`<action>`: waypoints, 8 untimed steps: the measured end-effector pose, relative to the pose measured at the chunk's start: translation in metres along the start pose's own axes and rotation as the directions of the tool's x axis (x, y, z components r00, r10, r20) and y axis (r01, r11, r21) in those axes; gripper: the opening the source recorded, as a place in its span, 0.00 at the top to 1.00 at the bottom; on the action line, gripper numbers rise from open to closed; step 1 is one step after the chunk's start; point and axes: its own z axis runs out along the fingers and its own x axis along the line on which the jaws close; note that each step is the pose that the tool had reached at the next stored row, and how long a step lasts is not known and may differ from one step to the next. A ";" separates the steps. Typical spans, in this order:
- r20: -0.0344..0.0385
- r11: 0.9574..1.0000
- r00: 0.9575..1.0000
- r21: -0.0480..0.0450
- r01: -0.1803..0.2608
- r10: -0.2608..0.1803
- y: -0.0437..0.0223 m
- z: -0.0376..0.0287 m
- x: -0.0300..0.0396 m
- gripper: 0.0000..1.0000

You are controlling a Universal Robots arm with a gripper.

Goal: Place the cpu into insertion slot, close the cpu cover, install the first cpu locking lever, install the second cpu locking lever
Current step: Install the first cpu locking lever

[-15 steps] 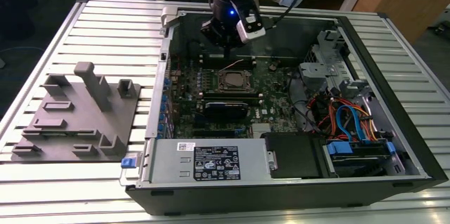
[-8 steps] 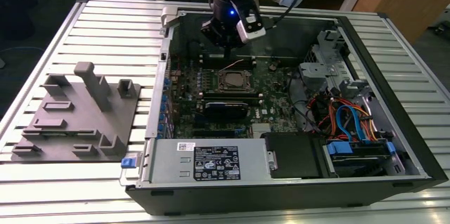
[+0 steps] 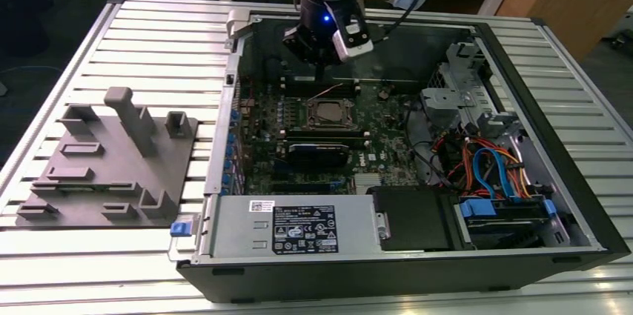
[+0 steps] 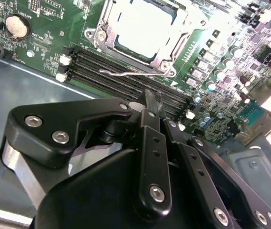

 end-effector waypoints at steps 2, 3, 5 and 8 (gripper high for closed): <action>0.000 1.000 1.000 0.000 0.000 0.000 0.0000 0.0000 0.0000 0.90; 0.000 1.000 1.000 -0.001 0.000 0.000 0.0000 0.0001 0.0000 0.90; 0.000 1.000 1.000 -0.001 0.000 0.000 0.0000 0.0000 0.0000 0.90; 0.000 1.000 1.000 -0.001 0.000 0.000 0.0000 0.0001 0.0000 0.90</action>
